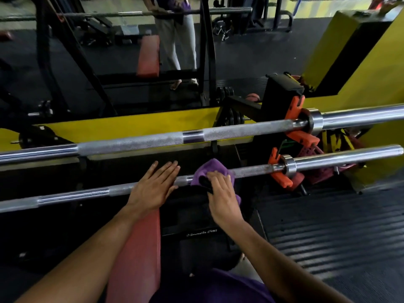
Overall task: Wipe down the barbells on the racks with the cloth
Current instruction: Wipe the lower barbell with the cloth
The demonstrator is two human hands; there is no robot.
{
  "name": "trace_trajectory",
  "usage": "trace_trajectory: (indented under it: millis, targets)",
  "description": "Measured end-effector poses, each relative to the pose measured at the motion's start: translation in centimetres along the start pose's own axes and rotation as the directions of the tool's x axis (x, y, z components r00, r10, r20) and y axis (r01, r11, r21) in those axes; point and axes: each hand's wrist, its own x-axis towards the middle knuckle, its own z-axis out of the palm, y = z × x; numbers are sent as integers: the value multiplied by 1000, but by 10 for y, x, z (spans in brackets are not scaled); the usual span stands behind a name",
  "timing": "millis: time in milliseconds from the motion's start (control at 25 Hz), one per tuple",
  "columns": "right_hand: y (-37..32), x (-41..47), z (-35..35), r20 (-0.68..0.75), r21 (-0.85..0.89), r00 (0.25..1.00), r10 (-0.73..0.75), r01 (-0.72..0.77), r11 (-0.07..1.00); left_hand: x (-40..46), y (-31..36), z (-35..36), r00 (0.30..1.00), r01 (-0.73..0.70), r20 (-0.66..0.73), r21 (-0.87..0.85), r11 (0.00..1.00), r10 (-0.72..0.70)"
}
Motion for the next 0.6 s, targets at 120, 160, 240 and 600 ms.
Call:
trace_trajectory:
  millis: [120, 160, 240, 600]
  targets:
    - [16, -27, -34, 15, 214, 978, 206, -205, 955, -21, 17, 5, 949, 307, -45, -83, 948, -312]
    - [25, -35, -44, 3, 273, 952, 305, -294, 916, -29, 22, 7, 900, 426, -53, -105, 899, -433]
    - [40, -42, -57, -56, 408, 857, 513, -449, 795, -41, 26, 8, 749, 651, -35, -144, 745, -661]
    - [64, 8, -69, 478, 877, 444, 758, -285, -387, -44, -2, -1, 347, 906, 63, -278, 318, -936]
